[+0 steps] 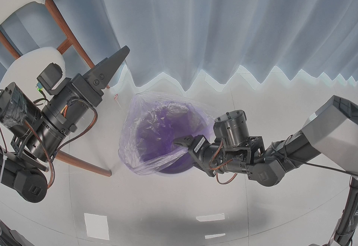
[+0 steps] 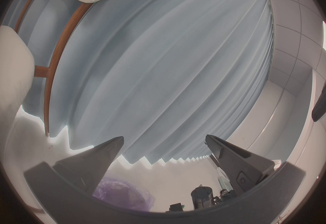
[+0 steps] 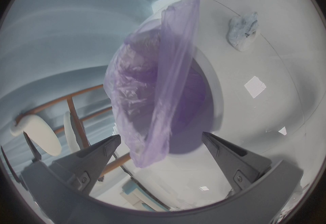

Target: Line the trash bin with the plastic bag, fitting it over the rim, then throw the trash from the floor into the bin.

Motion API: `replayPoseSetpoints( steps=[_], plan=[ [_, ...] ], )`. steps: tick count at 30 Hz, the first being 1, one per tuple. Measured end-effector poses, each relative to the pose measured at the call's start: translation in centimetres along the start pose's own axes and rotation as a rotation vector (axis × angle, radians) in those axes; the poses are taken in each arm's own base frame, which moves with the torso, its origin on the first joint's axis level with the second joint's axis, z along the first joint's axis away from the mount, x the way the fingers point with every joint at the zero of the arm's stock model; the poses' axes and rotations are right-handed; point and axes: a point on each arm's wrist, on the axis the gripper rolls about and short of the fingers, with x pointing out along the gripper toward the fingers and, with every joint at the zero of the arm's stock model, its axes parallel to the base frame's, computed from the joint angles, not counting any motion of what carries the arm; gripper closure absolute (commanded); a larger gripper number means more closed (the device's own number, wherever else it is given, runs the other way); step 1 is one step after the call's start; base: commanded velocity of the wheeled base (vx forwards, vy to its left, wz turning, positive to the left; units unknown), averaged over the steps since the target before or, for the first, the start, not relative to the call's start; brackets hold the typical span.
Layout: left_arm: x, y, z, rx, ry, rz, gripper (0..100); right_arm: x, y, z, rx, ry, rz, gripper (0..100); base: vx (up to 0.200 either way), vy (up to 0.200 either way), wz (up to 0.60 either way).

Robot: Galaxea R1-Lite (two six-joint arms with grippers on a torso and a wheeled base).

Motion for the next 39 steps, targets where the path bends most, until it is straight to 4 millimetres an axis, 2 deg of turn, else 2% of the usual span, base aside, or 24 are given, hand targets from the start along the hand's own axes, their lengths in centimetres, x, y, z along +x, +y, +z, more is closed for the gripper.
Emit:
replayPoseSetpoints(
  steps=[2, 3, 8, 12, 20, 26, 32, 39],
  plan=[
    [0.0, -0.1, 0.0, 0.0, 0.0, -0.002, 0, 0.1, 0.4, 0.5, 0.022, -0.011, 0.017, 0, 0.0, 0.0, 0.0],
    [0.0, -0.1, 0.0, 0.0, -0.001, -0.003, 0, 0.3, 0.7, 0.7, 0.029, -0.017, 0.028, 100, 0.0, 0.0, 0.0],
    [-0.1, -0.1, 0.0, 0.0, 0.0, -0.003, 0, 1.1, 1.0, 1.2, 0.046, -0.025, 0.035, 100, 0.0, 0.0, 0.0],
    [-0.1, -0.1, 0.0, -0.001, 0.0, -0.003, 0, 1.3, 0.3, 0.6, 0.038, -0.011, 0.007, 100, 0.0, 0.0, 0.0],
    [-0.3, -0.1, -0.1, -0.004, 0.009, -0.001, 0, 1.0, -3.4, -3.4, -0.118, 0.027, -0.099, 100, 0.0, 0.0, 0.0],
    [-0.4, -0.1, -0.2, -0.005, 0.014, -0.001, 0, 0.8, -5.3, -5.8, -0.271, 0.014, -0.058, 100, 0.0, 0.0, 0.0],
    [-0.4, -0.1, -0.3, -0.005, 0.015, 0.002, 0, 2.0, -8.0, -7.7, -0.458, -0.014, -0.125, 100, 0.0, 0.0, 0.0],
    [-0.4, 0.1, -0.2, -0.003, 0.014, 0.006, 0, 3.4, -9.8, -8.6, -0.516, -0.012, -0.173, 100, 0.0, 0.0, 0.0]
  ],
)
